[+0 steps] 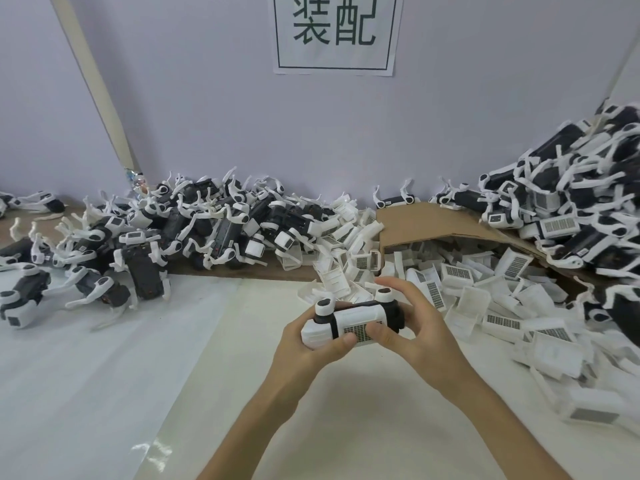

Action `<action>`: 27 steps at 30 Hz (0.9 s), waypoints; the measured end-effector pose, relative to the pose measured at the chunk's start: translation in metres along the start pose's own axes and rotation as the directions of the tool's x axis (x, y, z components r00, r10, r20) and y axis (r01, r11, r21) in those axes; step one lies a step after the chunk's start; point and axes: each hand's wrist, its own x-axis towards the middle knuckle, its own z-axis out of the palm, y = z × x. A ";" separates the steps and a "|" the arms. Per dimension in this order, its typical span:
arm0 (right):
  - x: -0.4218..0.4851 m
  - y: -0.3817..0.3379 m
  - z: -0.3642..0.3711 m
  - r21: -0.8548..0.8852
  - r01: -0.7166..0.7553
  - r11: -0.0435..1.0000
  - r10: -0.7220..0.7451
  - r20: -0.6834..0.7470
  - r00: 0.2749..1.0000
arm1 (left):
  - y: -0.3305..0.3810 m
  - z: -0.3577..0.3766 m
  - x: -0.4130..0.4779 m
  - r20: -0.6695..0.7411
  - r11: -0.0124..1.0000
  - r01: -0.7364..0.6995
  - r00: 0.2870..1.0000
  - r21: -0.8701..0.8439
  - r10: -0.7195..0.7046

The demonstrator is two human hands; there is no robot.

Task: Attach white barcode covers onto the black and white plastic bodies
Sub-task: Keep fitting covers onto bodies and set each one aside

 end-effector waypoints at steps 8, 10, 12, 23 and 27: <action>0.000 0.006 -0.002 -0.003 0.072 0.997 -0.072 -0.025 0.997 | -0.005 0.004 0.001 -0.011 1.000 0.012 1.000 0.018 -0.012; 0.000 0.006 0.000 -0.037 0.105 0.994 -0.106 -0.022 0.994 | -0.006 0.003 0.002 -0.020 1.000 0.008 1.000 0.020 -0.007; 0.000 0.006 0.000 -0.070 0.130 0.989 -0.131 -0.015 0.991 | -0.006 0.002 0.002 -0.029 1.000 0.005 1.000 0.020 -0.005; -0.001 0.008 -0.004 -0.055 0.086 0.995 -0.084 0.037 0.996 | -0.005 0.005 0.001 -0.065 0.999 -0.005 0.998 0.044 0.008; -0.002 0.008 -0.001 -0.085 0.081 0.993 -0.078 0.039 0.996 | -0.005 0.003 0.002 -0.053 0.999 0.031 0.998 0.032 -0.029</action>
